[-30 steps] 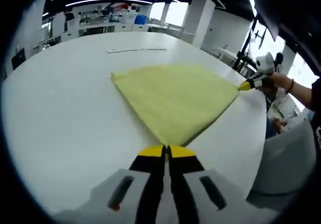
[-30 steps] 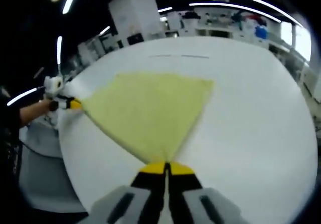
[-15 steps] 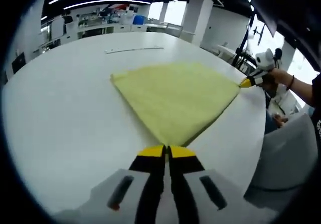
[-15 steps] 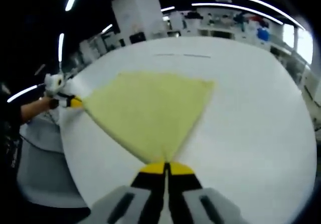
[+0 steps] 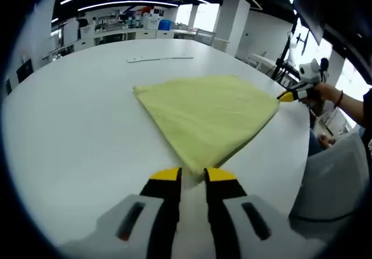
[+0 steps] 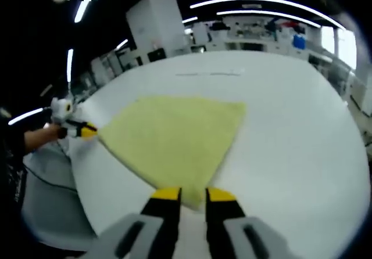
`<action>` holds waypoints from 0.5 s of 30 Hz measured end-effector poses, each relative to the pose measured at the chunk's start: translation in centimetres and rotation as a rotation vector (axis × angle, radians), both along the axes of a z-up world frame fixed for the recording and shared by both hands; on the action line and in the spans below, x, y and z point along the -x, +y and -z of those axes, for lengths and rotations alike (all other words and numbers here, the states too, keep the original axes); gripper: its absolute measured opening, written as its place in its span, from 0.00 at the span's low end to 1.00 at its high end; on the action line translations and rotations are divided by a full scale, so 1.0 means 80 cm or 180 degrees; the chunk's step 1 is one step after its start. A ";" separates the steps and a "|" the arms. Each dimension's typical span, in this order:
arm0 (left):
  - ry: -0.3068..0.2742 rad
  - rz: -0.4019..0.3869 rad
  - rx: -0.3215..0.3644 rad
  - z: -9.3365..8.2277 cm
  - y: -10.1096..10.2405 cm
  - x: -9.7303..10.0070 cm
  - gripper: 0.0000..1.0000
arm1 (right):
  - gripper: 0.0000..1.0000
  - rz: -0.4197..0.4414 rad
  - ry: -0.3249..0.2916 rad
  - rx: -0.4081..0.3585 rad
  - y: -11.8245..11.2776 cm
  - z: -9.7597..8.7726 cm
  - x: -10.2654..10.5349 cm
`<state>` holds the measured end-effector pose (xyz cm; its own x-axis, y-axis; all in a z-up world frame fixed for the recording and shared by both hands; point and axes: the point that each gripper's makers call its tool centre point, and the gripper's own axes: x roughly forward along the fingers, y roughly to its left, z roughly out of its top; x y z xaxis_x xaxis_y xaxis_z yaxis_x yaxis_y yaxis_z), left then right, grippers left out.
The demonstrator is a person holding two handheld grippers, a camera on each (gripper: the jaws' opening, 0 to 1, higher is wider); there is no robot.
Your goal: Fold the garment on the visible template until the final outline fits inside the template.
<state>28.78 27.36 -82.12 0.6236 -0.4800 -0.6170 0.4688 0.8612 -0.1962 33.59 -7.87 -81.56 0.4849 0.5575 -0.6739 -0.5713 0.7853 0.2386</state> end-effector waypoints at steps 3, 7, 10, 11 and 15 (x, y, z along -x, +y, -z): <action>0.0012 -0.0042 -0.0011 -0.005 0.003 0.001 0.24 | 0.29 0.0018 -0.0030 -0.0031 0.002 -0.007 -0.001; -0.0068 -0.0088 0.0020 -0.019 0.003 0.000 0.37 | 0.43 0.0017 -0.0081 -0.0065 0.007 -0.018 -0.001; -0.0140 -0.0116 0.0039 -0.032 0.003 0.000 0.46 | 0.56 0.0009 -0.0107 -0.0152 0.014 -0.035 0.003; -0.0153 -0.0123 0.0048 -0.037 0.002 0.002 0.50 | 0.60 -0.0008 -0.0108 -0.0188 0.017 -0.040 0.005; -0.0265 -0.0130 0.0079 -0.058 -0.003 0.003 0.65 | 0.73 -0.0107 -0.0164 -0.0347 0.034 -0.069 0.012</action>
<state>28.51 27.12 -77.50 0.6915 -0.4677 -0.5505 0.4491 0.8753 -0.1795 32.63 -5.12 -76.06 0.4969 0.6427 -0.5831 -0.6106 0.7364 0.2913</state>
